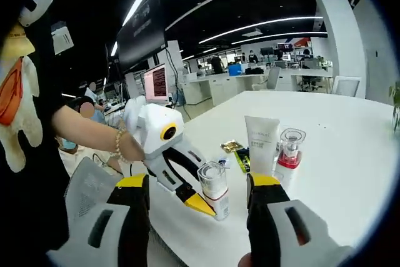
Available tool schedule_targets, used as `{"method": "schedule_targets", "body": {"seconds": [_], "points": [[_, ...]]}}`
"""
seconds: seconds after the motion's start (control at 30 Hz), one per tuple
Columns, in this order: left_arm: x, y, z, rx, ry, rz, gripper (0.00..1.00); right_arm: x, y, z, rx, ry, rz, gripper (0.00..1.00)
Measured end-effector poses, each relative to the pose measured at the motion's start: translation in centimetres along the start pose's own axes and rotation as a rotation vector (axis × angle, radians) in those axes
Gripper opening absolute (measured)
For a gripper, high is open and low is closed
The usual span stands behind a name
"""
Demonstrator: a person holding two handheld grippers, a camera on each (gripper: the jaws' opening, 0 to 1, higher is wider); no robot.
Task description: Arrange the skincare products in the storage area until every visible bottle or jar stands upright without overlapping.
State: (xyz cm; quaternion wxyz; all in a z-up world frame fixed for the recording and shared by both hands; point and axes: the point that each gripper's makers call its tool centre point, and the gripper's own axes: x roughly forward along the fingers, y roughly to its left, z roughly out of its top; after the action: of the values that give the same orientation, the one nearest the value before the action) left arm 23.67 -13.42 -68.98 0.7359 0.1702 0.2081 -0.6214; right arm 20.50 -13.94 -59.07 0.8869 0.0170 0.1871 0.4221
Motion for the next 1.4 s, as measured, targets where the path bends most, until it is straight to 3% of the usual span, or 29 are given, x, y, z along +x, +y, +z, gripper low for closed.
{"method": "schedule_targets", "body": {"seconds": [0.53,0.97,1.4], "points": [[2.4,2.2,-1.7,-0.006,-0.001,0.008,0.19,-0.8,-2.9,-2.9,0.078,0.033,-0.078,0.74],[3.8,3.4,-1.7,0.021,-0.002,0.002,0.18,-1.2,-4.2,-4.0,0.107,0.049,-0.105,0.77],[4.5,4.4,-1.2,-0.030,-0.040,0.012,0.19,-1.1,-4.6,-4.4,0.114,0.065,-0.120,0.79]]}}
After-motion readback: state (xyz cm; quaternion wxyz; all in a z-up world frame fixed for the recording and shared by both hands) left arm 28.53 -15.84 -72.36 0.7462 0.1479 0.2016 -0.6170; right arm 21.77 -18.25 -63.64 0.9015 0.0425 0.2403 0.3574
